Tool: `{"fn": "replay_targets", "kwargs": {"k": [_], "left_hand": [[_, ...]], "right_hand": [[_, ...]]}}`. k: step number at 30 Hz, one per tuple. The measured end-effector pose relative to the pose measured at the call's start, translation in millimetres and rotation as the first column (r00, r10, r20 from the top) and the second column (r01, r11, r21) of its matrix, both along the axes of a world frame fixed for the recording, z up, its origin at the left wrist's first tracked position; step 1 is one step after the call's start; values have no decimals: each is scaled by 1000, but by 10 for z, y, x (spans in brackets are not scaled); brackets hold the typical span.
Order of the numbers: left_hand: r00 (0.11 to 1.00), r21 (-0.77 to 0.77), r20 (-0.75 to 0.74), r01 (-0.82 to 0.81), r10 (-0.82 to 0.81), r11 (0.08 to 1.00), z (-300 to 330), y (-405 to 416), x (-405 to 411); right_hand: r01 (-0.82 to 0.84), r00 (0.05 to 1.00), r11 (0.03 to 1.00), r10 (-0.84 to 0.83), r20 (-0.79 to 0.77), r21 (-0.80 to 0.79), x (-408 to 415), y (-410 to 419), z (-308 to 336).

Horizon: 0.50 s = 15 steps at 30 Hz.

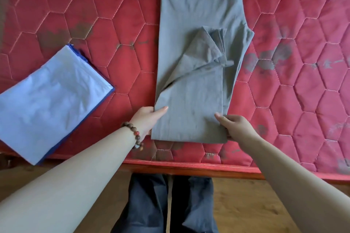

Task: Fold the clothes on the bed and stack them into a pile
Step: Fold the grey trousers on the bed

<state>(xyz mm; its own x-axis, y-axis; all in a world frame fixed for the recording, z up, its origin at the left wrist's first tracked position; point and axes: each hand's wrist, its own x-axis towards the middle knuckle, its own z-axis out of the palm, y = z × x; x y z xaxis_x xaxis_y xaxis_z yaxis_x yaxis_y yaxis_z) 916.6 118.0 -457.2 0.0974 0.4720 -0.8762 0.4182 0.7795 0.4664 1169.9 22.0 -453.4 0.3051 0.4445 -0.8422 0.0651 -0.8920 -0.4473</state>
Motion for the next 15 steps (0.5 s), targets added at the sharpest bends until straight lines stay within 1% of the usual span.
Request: {"fn": "replay_targets", "kwargs": {"k": [3, 5, 7, 9, 11, 13, 15], "left_hand": [[995, 195, -88, 66, -50, 979, -54, 59, 85], [979, 314, -170, 161, -111, 936, -49, 85, 156], [959, 408, -253, 226, -128, 884, -46, 93, 217], [937, 422, -333, 251, -109, 871, -67, 82, 242], [919, 367, -378, 261, -113, 893, -89, 27, 225], [905, 331, -396, 298, -154, 895, -94, -59, 195], [883, 329, -427, 355, -198, 875, -84, -120, 156]], "right_hand": [[82, 996, 996, -81, -22, 41, -40, 57, -36], [120, 993, 989, -119, -11, 82, -71, 96, -51], [131, 991, 985, -132, 4, 114, -99, 104, -52], [136, 990, 982, -139, 16, 128, -116, 66, -47], [131, 990, 984, -136, 34, 123, -140, -25, -41], [92, 994, 992, -97, 56, 83, -175, -134, -36], [43, 996, 998, -46, 71, 47, -198, -201, -34]]}}
